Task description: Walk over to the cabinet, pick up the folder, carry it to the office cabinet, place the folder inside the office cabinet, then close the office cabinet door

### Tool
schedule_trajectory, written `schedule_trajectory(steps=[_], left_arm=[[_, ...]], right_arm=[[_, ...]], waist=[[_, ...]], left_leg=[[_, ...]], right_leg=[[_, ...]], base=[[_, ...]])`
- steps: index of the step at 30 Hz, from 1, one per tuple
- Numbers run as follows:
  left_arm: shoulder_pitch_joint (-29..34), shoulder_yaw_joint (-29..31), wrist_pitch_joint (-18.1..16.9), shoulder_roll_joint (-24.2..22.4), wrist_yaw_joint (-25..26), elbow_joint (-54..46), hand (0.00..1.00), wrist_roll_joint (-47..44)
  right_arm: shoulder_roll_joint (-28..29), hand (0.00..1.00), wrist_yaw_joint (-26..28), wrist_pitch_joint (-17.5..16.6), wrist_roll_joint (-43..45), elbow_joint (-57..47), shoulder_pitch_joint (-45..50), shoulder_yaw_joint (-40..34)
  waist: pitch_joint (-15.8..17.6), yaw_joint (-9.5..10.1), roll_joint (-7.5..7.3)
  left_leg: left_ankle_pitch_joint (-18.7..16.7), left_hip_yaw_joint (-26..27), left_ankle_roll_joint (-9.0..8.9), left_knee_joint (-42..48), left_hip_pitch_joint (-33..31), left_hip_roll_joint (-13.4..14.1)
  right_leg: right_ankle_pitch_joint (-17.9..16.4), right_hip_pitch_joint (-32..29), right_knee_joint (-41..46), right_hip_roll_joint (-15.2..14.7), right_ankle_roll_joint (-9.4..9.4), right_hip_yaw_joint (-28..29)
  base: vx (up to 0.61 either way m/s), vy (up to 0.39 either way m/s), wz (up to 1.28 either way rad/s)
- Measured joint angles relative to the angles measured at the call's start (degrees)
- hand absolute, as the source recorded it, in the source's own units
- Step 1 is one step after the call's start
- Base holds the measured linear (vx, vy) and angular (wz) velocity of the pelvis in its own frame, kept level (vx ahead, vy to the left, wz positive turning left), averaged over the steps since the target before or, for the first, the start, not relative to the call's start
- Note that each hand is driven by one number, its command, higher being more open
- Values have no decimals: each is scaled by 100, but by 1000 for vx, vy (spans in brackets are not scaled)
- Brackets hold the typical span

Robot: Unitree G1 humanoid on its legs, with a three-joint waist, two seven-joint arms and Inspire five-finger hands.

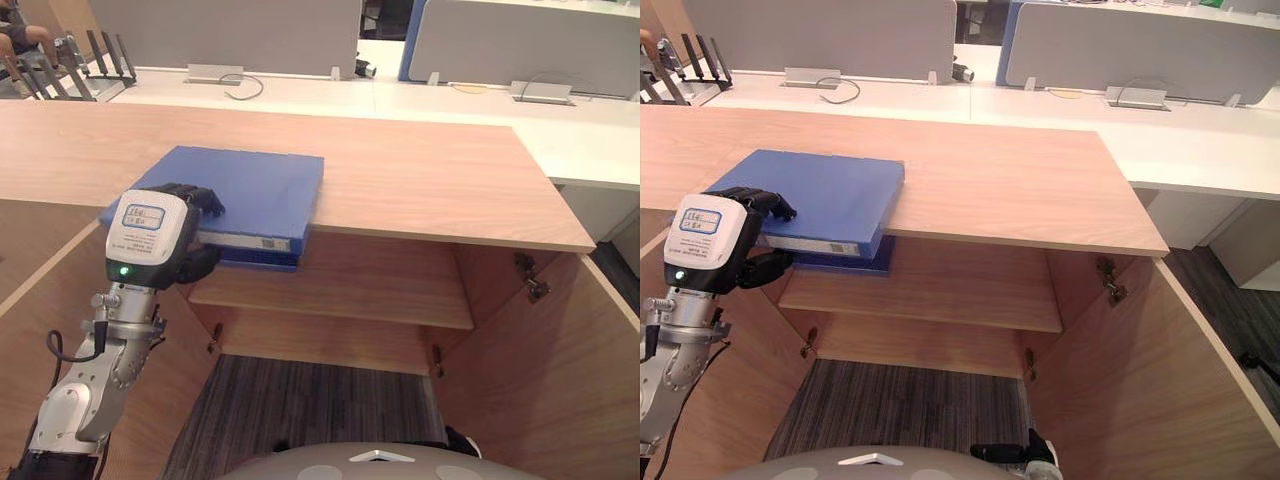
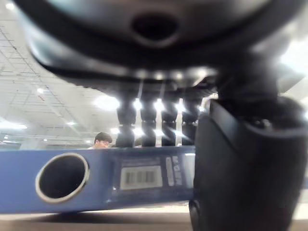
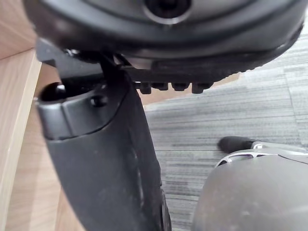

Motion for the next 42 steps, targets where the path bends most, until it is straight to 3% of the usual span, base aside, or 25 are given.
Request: schedule_trajectory(steps=[8, 10, 13, 17, 21, 23, 34, 42], left_arm=[[0, -6, 29, -6, -1, 178, 0, 20], [8, -36, 72, -179, -4, 115, 0, 16], [186, -174, 166, -795, -44, -518, 0, -86], [512, -938, -5, -1498, -181, -1710, 0, -1111], [537, -1799, -348, -1783, -547, -2068, 0, -2220], [537, -1928, -358, -1804, -664, -2144, 0, -2724], [533, -1868, -333, -2024, -859, -2160, 0, -5192], [535, -1566, -320, -2724, -1154, -2158, 0, -7042]], right_arm=[[0, 100, -4, 2, 0, 16, -1, -98], [0, 100, -6, 2, 0, 24, 0, -97], [3, 100, -10, 5, 0, 226, 8, -92], [10, 100, -47, 11, 7, 402, 8, -91], [7, 100, -108, 10, 7, 439, -53, -78], [7, 100, -112, 9, 8, 442, -97, -38], [8, 100, -110, 124, 8, 594, -198, 35], [7, 100, -96, 125, 8, 597, -187, 34]], waist=[[-17, -48, -23], [-21, -59, -29], [-52, -56, -61], [-72, -83, -69], [-95, -145, -30], [-99, -196, -28], [-152, -226, -122], [-152, -228, -122]], left_leg=[[-3, 3, -1, 0, 11, 0], [-3, 3, -1, 0, 12, -4], [-5, 28, 3, 20, 12, -2], [-11, 65, -1, 4, 11, 3], [-44, 81, -53, -2, -13, 34], [-31, 76, -46, -2, -16, 48], [26, 79, 31, 21, -97, 36], [21, 84, 29, 19, -95, 40]], right_leg=[[-3, 11, -1, -2, -6, 0], [-3, 11, -1, -7, -6, -1], [21, -3, 17, -17, 32, 48], [32, -65, 125, -20, 47, 129], [0, -168, 230, -22, 23, 147], [-22, -187, 243, -21, 11, 161], [43, -262, 240, -30, 107, 230], [41, -264, 251, -28, 104, 254]], base=[[0, 0, 0], [0, 0, 0], [-1, -2, -2], [-19, -6, -6], [-69, -7, -5], [-60, -11, -3], [-4, -1, 0], [0, 0, 0]])
